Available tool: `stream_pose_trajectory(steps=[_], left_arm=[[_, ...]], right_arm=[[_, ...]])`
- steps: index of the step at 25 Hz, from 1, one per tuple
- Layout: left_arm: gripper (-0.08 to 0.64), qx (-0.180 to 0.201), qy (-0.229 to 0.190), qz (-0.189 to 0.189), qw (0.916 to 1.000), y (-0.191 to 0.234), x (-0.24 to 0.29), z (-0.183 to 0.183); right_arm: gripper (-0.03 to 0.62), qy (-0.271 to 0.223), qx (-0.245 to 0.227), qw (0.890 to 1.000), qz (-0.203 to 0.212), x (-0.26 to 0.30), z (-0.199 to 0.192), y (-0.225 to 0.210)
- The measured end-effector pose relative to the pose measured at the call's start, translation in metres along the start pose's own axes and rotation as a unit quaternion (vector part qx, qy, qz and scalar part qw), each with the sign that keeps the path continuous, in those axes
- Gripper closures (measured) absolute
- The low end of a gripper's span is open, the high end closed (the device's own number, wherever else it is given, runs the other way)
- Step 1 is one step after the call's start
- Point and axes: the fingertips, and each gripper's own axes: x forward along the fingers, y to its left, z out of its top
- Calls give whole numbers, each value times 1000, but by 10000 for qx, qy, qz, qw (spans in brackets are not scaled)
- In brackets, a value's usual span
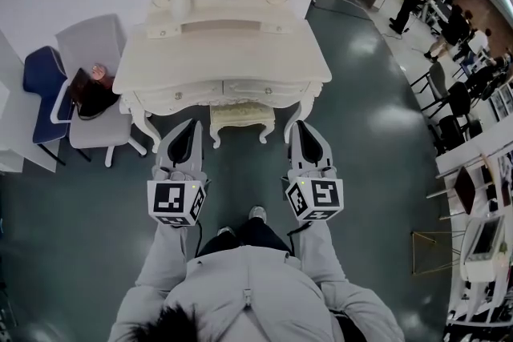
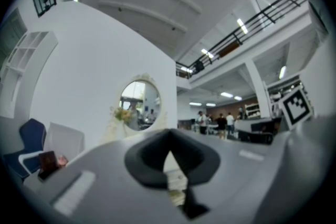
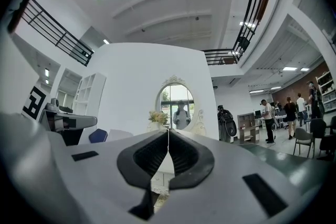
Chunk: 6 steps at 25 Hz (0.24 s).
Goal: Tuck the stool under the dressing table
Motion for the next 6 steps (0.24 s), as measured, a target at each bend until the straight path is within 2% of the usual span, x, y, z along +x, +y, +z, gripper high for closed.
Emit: stream_pose_trajectory(steps=[6], left_arm=[[551,-28,-16,56,10000,6,-3,2]], right_arm=[[591,27,-16,10000,14,0,0,6]])
